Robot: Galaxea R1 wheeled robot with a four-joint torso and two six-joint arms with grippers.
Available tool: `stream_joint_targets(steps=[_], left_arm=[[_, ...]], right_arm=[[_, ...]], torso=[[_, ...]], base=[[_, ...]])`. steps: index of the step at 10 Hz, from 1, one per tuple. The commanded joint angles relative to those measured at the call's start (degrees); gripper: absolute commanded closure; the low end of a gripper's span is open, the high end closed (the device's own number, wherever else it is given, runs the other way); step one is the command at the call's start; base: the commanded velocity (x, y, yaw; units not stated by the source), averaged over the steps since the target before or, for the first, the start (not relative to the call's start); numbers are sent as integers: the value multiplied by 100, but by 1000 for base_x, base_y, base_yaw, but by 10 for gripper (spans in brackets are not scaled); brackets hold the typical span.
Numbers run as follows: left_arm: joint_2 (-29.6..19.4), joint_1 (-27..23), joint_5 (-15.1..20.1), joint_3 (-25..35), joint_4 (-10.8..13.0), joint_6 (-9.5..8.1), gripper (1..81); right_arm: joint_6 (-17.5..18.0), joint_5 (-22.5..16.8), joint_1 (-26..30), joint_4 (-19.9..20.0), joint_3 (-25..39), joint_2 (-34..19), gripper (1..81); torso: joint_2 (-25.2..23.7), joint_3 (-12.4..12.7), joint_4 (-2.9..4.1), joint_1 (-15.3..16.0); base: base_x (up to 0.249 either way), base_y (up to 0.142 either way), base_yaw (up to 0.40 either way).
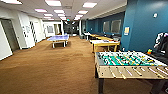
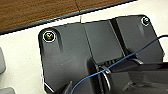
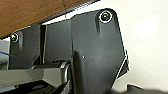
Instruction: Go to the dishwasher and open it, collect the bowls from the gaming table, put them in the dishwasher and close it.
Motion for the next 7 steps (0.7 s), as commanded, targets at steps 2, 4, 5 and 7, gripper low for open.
stream_joint_targets(steps=[2,4,5,7], left_arm=[[-9,-411,267,-9,-8,34,10],[-9,-411,267,-9,-8,34,10],[0,-411,267,-9,1,34,10],[-9,-411,258,-9,-7,34,10]], right_arm=[[-24,-290,410,-22,8,-12,10],[-15,-290,418,-22,8,-12,10],[-24,-290,418,-22,8,-12,10],[-15,-290,418,-22,8,-12,10]], torso=[[5,-5,0,7],[5,-5,0,7],[6,-5,0,9],[6,-5,0,9]], base=[[97,0,0],[111,0,0],[117,0,0],[121,0,0]])
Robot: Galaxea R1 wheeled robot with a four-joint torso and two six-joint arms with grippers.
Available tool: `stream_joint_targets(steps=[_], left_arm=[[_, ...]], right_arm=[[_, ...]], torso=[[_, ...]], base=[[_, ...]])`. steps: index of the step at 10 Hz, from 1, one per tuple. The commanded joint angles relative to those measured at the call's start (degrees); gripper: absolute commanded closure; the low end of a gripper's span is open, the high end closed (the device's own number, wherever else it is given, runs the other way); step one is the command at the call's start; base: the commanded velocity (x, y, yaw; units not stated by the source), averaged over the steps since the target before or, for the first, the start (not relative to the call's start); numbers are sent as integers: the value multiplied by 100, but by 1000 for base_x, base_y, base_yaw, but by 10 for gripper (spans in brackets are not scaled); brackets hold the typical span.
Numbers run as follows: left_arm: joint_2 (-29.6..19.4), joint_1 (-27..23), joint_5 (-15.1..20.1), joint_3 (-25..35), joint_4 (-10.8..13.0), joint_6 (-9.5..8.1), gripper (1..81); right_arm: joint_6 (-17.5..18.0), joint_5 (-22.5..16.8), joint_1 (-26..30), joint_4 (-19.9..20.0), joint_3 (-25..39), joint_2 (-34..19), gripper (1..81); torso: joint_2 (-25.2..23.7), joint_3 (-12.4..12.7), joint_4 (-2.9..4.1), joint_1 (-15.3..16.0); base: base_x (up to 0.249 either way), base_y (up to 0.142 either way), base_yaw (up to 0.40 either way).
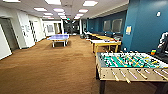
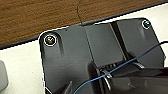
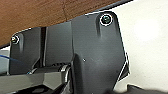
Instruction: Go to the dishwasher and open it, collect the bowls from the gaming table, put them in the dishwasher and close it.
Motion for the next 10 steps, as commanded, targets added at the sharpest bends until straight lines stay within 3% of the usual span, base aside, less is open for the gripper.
stream_joint_targets(steps=[1,10], left_arm=[[-5,-313,281,-8,-8,32,10],[5,-313,290,-7,10,32,10]], right_arm=[[-21,-313,342,-22,2,-15,10],[-21,-313,333,-31,2,-6,10]], torso=[[0,0,0,0],[0,0,0,-2]], base=[[122,0,0],[111,0,0]])
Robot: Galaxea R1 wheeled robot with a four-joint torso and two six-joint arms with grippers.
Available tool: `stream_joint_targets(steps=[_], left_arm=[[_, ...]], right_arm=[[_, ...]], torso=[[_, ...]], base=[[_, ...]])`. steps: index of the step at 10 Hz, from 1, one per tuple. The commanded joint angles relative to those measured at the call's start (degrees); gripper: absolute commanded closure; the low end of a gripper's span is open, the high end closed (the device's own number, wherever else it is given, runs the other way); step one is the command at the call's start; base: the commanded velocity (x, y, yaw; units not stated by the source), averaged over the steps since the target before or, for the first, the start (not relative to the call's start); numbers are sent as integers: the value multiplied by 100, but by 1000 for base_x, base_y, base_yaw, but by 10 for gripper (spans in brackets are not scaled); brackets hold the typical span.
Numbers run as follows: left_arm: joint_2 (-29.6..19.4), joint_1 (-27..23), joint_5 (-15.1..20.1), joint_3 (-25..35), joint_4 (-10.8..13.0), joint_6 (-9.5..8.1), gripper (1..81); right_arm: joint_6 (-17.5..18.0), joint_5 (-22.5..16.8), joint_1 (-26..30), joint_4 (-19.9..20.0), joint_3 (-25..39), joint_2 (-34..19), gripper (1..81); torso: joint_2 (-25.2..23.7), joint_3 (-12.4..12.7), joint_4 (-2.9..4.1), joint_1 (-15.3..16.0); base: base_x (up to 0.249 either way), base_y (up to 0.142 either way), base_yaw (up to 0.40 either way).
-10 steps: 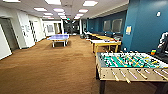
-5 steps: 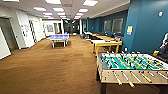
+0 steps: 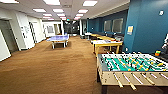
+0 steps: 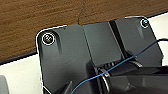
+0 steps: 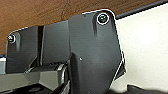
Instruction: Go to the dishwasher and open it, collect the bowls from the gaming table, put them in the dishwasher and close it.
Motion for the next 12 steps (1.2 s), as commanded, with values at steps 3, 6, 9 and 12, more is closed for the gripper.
stream_joint_targets(steps=[3,6,9,12], left_arm=[[-23,-331,275,-20,10,32,10],[-23,-331,275,-38,10,32,10],[-23,-331,267,-20,1,32,10],[-23,-331,275,-38,10,32,10]], right_arm=[[-19,-293,327,-22,2,16,10],[-19,-293,335,-22,2,24,10],[-19,-293,335,-22,2,24,10],[-19,-284,335,-22,2,24,10]], torso=[[0,0,0,-2],[2,0,0,-2],[2,0,0,-2],[0,0,0,-7]], base=[[86,73,0],[85,73,0],[91,0,0],[103,0,0]])
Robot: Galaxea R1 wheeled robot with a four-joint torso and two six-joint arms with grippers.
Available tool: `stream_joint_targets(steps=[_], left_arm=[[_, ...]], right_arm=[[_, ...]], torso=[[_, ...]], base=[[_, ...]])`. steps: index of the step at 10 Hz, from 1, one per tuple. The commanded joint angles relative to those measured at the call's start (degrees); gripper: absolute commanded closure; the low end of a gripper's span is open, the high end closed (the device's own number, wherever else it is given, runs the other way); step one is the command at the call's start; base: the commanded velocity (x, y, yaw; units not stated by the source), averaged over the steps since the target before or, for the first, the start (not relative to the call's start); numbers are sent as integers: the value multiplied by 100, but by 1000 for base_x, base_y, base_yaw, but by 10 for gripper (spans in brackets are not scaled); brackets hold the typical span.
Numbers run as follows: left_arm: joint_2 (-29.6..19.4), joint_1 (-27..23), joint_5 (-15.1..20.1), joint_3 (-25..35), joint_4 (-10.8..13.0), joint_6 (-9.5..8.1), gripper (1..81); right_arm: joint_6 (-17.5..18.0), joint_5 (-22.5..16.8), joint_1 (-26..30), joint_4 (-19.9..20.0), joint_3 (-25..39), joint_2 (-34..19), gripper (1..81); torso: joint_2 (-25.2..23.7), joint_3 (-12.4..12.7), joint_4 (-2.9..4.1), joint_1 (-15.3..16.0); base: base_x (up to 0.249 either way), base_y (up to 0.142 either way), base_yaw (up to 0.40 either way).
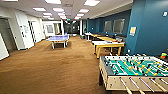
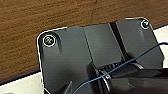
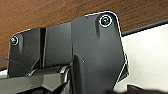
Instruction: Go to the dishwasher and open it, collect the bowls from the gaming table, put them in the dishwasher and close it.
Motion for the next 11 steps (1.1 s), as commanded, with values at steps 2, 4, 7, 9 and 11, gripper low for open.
stream_joint_targets(steps=[2,4,7,9,11], left_arm=[[-12,-304,289,-25,10,32,10],[-12,-304,289,-8,10,32,10],[-4,-304,289,-7,10,32,10],[-4,-304,297,-7,10,32,10],[-4,-304,289,-7,1,32,10]], right_arm=[[-19,-318,301,-22,-9,-17,10],[-10,-309,293,-22,-9,-17,10],[-10,-266,293,-13,-9,-17,10],[-10,-265,293,-13,9,-8,10],[-10,-265,293,-13,35,-8,10]], torso=[[0,0,0,-4],[0,0,0,-4],[0,0,0,-4],[0,0,0,-4],[0,0,0,-4]], base=[[127,0,0],[135,0,0],[149,0,0],[161,0,0],[162,0,0]])
